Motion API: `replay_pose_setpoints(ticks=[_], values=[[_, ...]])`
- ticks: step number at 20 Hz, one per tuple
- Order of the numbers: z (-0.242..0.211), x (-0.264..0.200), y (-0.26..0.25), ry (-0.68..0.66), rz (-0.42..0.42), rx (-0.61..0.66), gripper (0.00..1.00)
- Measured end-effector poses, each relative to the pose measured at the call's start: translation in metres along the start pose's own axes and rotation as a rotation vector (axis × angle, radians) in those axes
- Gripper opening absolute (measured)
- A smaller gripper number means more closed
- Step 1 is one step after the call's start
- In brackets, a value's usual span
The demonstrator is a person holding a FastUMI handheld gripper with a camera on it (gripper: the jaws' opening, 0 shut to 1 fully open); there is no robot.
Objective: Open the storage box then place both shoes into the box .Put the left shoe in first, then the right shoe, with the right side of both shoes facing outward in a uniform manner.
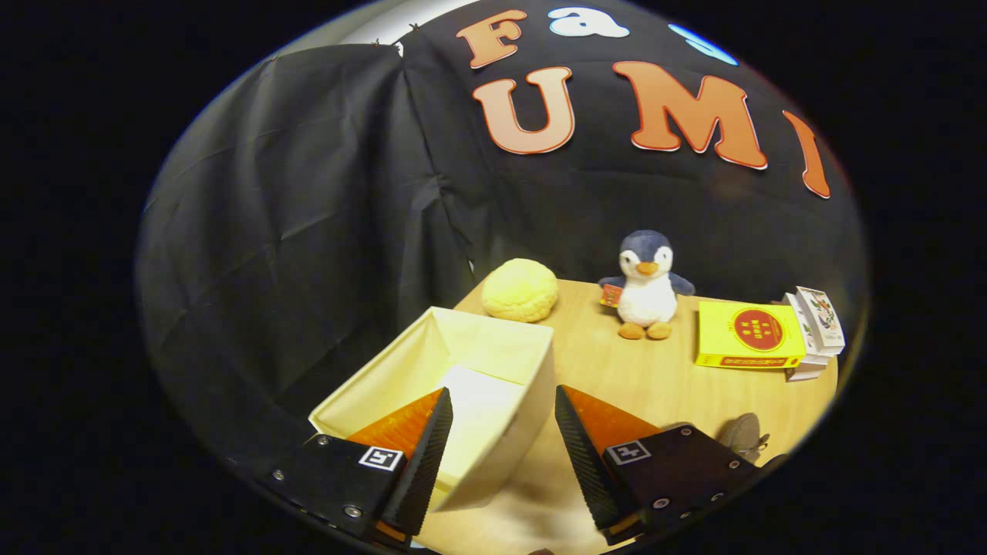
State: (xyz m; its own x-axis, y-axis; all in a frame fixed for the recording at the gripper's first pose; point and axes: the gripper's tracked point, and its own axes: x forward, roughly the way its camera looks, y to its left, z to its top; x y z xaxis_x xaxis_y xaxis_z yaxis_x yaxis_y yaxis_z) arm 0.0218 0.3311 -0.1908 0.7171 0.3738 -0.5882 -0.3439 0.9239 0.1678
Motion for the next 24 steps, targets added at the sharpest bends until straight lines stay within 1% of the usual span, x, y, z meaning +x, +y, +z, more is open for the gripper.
replay_pose_setpoints(ticks=[3,5,7,8,11,13,14,16,19,23,24], values=[[-0.030,-0.021,-0.051,0.030,-0.105,-0.008,0.81],[-0.049,-0.029,-0.080,0.064,-0.160,-0.004,0.81],[-0.070,-0.036,-0.109,0.116,-0.224,-0.011,0.81],[-0.086,-0.042,-0.120,0.144,-0.241,-0.015,0.81],[-0.123,-0.050,-0.137,0.247,-0.254,-0.019,0.81],[-0.141,-0.048,-0.147,0.278,-0.265,-0.010,0.81],[-0.151,-0.045,-0.149,0.296,-0.252,0.002,0.81],[-0.163,-0.037,-0.153,0.330,-0.230,0.024,0.76],[-0.169,-0.026,-0.169,0.332,-0.267,0.021,0.71],[-0.172,-0.005,-0.186,0.320,-0.294,0.003,0.63],[-0.172,-0.001,-0.191,0.317,-0.310,-0.005,0.57]])
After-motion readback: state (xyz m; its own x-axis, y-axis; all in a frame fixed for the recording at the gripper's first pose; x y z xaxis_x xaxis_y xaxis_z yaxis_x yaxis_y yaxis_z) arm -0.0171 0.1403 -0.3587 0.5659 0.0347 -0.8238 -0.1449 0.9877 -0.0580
